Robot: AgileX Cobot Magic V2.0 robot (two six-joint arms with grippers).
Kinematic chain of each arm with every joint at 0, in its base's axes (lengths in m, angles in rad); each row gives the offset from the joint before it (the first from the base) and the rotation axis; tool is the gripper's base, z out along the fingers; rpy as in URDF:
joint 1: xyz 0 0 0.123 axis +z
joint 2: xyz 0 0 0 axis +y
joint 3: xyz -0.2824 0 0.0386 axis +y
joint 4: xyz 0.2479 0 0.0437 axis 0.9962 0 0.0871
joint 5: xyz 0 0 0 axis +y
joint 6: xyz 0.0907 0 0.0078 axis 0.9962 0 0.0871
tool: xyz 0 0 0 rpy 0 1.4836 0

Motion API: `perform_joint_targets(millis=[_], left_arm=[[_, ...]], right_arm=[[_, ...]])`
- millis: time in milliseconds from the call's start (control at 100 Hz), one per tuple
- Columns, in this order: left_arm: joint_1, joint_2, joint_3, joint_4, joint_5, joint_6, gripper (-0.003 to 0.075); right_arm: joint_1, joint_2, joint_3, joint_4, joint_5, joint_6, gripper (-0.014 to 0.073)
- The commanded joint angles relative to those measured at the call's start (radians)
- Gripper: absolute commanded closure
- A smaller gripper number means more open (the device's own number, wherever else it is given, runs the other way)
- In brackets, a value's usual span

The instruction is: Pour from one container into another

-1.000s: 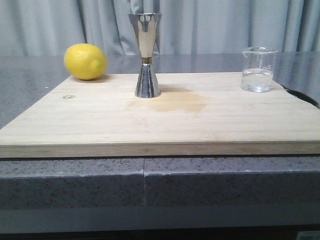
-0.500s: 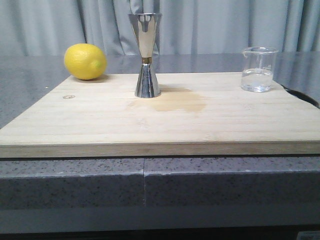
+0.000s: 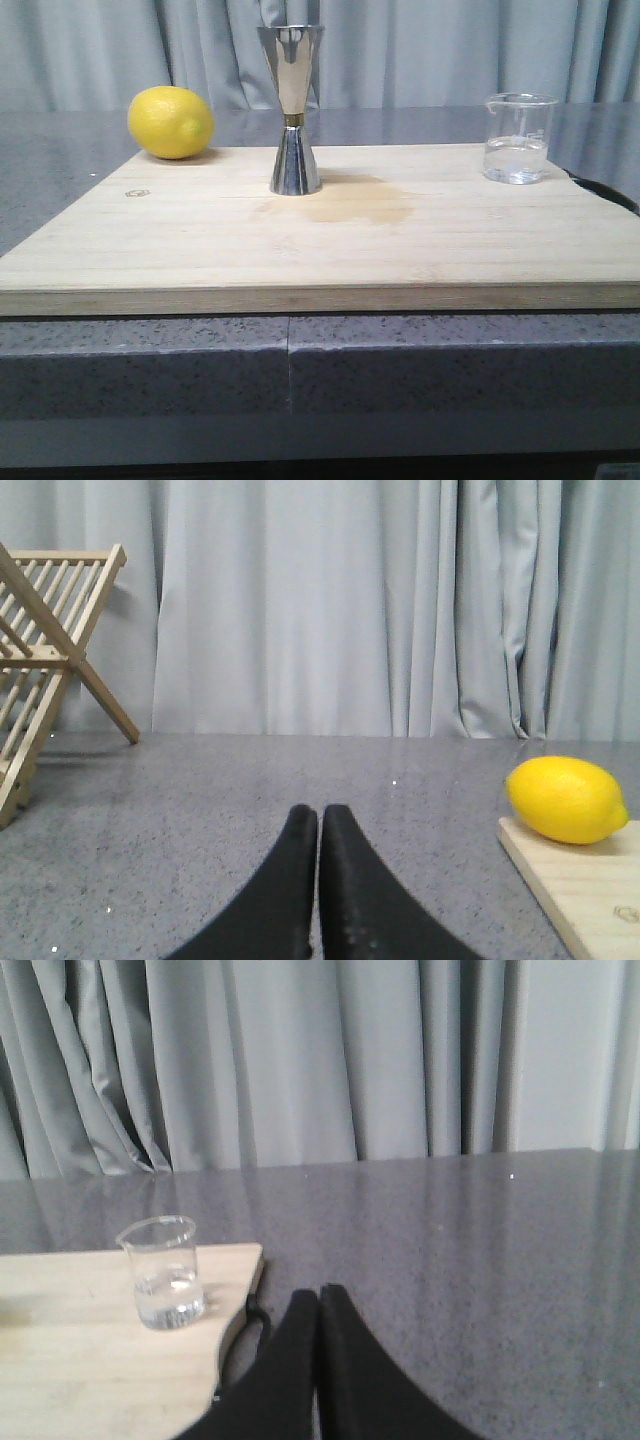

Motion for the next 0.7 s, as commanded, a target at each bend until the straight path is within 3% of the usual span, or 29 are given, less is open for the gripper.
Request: perform_joint_targets(millis=[0, 350, 690], left_arm=[[0.001, 0.006, -0.104, -0.019, -0.006, -0.004, 0.0741], [0.001, 0.245, -0.41, -0.008, 0.221, -0.004, 0.0741], [0.001, 0.349, -0.432, -0.006, 0.185, -0.004, 0.0741]], right_arm=[[-0.005, 0.023, -0.105, 0.005, -0.012, -0.007, 0.0662], [-0.005, 0.294, -0.389, -0.051, 0.196, -0.029, 0.0662], [-0.005, 0.37, -0.41, -0.051, 0.163, -0.029, 0.0662]])
